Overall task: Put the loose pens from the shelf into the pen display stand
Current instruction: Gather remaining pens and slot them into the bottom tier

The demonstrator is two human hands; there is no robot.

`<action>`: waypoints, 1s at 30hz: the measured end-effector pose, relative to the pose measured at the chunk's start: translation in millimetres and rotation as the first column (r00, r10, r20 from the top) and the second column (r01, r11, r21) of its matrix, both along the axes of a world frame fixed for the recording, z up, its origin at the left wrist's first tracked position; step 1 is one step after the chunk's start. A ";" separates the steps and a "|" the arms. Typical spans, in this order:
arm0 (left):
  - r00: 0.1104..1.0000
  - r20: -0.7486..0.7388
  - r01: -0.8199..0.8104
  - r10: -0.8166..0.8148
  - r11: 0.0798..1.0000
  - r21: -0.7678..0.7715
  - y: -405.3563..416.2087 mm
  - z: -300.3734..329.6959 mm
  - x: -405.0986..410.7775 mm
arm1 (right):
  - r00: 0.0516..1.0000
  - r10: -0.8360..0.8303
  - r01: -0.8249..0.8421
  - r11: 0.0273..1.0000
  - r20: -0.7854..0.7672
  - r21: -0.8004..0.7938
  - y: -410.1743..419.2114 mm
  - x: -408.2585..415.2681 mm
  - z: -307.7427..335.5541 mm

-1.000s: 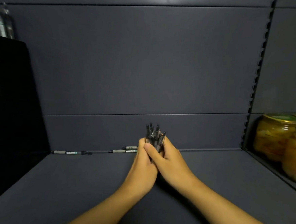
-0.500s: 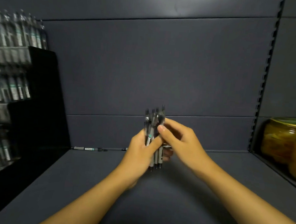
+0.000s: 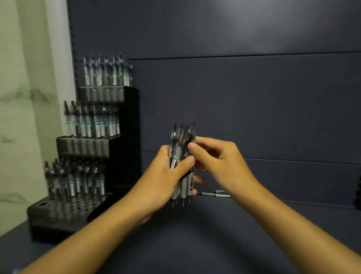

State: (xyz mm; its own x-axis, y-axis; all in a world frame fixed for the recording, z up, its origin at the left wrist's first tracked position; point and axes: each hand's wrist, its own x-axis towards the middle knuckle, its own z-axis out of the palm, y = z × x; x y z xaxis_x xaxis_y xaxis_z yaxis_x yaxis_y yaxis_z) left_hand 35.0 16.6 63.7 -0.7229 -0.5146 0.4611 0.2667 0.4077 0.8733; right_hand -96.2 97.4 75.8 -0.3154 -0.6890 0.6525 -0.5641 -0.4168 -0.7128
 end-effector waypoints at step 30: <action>0.996 -0.087 0.012 0.015 0.955 0.297 -184.5 -40.3 247.2 | 0.900 -0.434 0.433 0.900 0.026 0.046 -154.6 193.5 -20.5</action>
